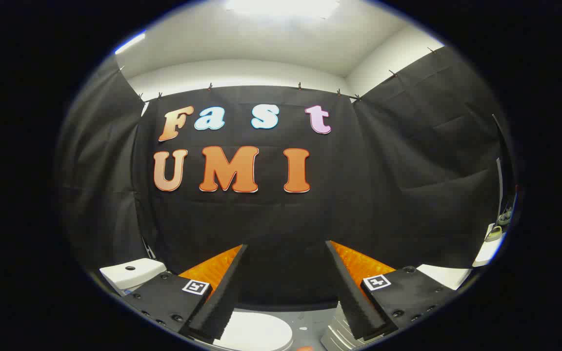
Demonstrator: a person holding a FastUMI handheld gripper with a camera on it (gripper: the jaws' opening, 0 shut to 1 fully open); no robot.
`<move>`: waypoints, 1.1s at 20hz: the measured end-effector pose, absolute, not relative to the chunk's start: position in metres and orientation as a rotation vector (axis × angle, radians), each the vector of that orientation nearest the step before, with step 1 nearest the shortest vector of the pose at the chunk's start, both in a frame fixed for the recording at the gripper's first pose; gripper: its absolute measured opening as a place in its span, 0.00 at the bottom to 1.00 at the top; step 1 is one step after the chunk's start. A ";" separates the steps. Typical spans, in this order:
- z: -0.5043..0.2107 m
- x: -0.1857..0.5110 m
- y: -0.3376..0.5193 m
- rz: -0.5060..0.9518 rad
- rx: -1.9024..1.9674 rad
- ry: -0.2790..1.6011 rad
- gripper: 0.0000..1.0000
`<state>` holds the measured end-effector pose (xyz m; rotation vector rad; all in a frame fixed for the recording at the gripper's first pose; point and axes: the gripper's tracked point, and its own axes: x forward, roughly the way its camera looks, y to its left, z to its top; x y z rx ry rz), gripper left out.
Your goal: Open the toilet lid.
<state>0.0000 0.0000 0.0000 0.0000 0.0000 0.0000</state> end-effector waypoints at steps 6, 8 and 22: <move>-0.009 0.005 0.012 0.022 0.015 0.015 0.98; -0.013 0.007 0.014 0.028 0.020 0.020 0.98; -0.017 0.001 0.006 0.018 0.026 0.024 0.98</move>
